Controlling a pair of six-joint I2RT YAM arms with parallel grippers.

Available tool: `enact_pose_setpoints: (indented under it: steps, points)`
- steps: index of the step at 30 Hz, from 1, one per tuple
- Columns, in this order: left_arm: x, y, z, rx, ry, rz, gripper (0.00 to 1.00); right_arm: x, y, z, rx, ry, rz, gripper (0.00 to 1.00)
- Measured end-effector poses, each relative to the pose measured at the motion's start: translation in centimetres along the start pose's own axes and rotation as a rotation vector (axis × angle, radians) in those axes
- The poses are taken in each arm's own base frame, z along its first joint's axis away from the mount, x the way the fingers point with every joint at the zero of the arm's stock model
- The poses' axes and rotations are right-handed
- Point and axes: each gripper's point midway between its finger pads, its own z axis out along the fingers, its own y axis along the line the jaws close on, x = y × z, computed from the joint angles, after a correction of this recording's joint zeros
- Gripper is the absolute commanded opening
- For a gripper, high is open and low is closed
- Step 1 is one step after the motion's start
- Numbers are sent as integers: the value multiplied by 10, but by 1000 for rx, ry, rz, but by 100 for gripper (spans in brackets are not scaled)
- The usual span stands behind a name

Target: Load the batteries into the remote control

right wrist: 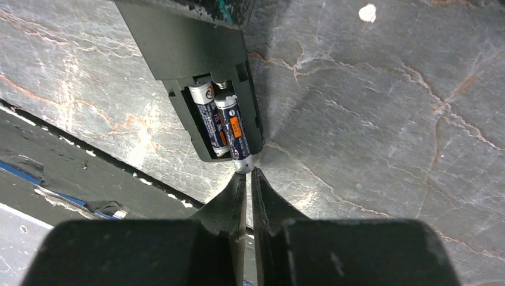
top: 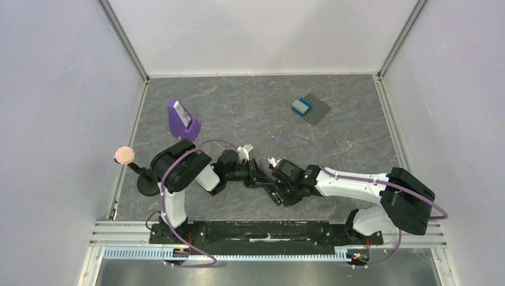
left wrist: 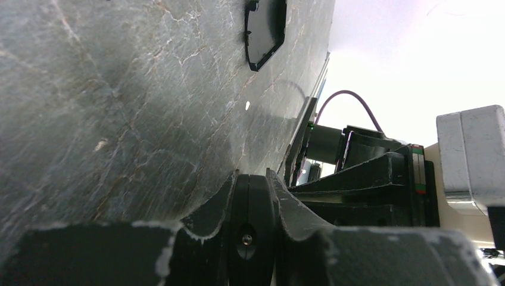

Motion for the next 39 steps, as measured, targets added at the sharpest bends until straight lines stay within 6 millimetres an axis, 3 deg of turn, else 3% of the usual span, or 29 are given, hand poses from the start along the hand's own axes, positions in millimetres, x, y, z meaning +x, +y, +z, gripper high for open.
enact_pose_setpoints:
  steps: [12, 20, 39]
  points:
    - [1, 0, -1, 9, -4, 6, 2, -7, 3, 1, 0, -14, -1, 6]
    - [1, 0, -1, 14, -6, 10, 2, -9, 3, 3, 2, -10, -5, 0]
    - [0, 0, -3, 24, -18, 24, 2, -7, 3, 9, 4, 78, -35, 0]
